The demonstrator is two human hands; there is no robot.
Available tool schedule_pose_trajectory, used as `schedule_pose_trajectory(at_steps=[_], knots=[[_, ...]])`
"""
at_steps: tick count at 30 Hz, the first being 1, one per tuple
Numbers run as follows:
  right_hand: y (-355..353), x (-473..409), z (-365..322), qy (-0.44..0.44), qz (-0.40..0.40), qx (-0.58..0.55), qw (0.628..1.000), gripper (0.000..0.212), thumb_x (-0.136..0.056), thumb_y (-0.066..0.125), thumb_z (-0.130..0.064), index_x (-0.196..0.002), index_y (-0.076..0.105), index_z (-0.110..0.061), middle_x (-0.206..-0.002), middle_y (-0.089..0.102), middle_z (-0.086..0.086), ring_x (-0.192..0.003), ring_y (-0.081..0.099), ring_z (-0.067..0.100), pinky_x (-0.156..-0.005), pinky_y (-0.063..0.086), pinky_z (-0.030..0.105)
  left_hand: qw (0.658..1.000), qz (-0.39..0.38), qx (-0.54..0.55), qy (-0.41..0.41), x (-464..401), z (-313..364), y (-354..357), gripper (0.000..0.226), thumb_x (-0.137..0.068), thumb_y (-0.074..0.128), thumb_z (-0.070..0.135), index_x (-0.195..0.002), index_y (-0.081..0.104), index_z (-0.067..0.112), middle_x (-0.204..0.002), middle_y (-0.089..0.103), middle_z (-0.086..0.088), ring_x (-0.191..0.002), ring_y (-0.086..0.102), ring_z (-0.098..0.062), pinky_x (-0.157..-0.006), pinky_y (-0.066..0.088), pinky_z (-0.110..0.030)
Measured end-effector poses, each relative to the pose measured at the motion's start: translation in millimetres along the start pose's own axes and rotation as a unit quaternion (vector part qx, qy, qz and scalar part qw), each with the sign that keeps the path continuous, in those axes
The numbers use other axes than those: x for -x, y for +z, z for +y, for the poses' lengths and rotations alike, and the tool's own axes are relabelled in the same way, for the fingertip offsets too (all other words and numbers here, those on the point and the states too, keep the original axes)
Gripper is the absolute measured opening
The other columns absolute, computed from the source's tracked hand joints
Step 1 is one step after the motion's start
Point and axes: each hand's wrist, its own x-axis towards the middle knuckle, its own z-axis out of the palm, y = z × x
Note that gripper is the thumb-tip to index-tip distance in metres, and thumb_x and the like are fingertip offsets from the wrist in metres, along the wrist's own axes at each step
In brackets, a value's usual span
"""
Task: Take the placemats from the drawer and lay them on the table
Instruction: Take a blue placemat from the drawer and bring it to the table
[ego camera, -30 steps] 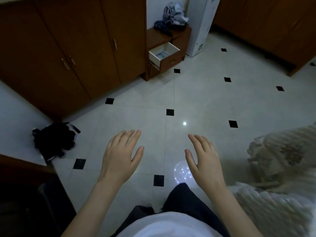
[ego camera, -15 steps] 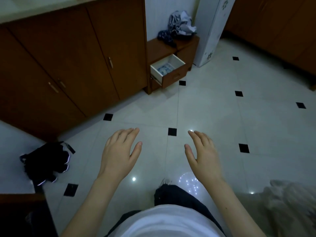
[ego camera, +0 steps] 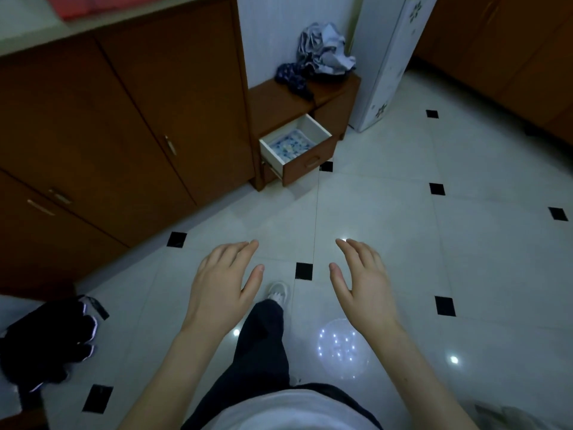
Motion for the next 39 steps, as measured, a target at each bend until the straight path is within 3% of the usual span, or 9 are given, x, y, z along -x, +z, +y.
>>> schedule_pose_trajectory(at_steps=[13, 19, 24, 30, 39], knots=[[-3.6, -272.0, 11.9, -0.014, 0.048, 0.017, 0.999, 0.048, -0.097, 0.039, -0.039, -0.135, 0.052, -0.013, -0.132, 0.056, 0.005, -0.124, 0.049, 0.021, -0.104, 0.042, 0.043, 0.998, 0.007, 0.014, 0.062, -282.5, -43.5, -9.9, 0.049, -0.095, 0.034, 0.042, -0.127, 0.058, 0.014, -0.117, 0.062, 0.001, -0.106, 0.055, -0.021, -0.085, 0.049, -0.038], [-5.4, -366.5, 30.9, -0.032, 0.055, 0.012, 0.998, 0.046, -0.096, 0.04, -0.037, -0.134, 0.053, -0.014, -0.129, 0.057, 0.002, -0.121, 0.049, 0.018, -0.102, 0.042, 0.038, 0.998, 0.014, 0.013, 0.062, -370.4, -37.7, -4.6, 0.05, -0.094, 0.035, 0.041, -0.128, 0.057, 0.012, -0.118, 0.062, 0.001, -0.108, 0.053, -0.019, -0.087, 0.048, -0.037], [-6.4, -454.1, 70.2, -0.054, 0.017, 0.007, 0.998, 0.047, -0.095, 0.041, -0.037, -0.135, 0.052, -0.015, -0.131, 0.056, 0.001, -0.122, 0.047, 0.017, -0.104, 0.036, 0.031, 1.0, 0.015, 0.018, 0.017, -435.7, -23.0, 30.3, 0.051, -0.094, 0.034, 0.042, -0.13, 0.055, 0.012, -0.12, 0.061, 0.0, -0.109, 0.053, -0.02, -0.088, 0.048, -0.037], [-19.6, -577.0, 125.3, -0.129, -0.041, -0.015, 0.991, 0.048, -0.096, 0.036, -0.037, -0.133, 0.054, -0.012, -0.125, 0.06, 0.003, -0.116, 0.051, 0.02, -0.101, 0.04, 0.033, 0.996, 0.055, 0.025, -0.071, -522.5, 18.5, 73.7, 0.049, -0.095, 0.035, 0.041, -0.131, 0.053, 0.013, -0.119, 0.061, -0.001, -0.107, 0.053, -0.021, -0.085, 0.045, -0.034], [-18.9, -732.1, 184.7, -0.276, -0.062, -0.069, 0.957, 0.037, -0.095, 0.043, -0.027, -0.118, 0.063, -0.006, -0.108, 0.066, 0.006, -0.099, 0.058, 0.021, -0.085, 0.048, 0.031, 0.965, 0.187, 0.027, -0.18, -644.5, 67.6, 115.7, 0.04, -0.096, 0.041, 0.032, -0.121, 0.059, 0.007, -0.111, 0.062, -0.007, -0.101, 0.05, -0.019, -0.084, 0.038, -0.025]])
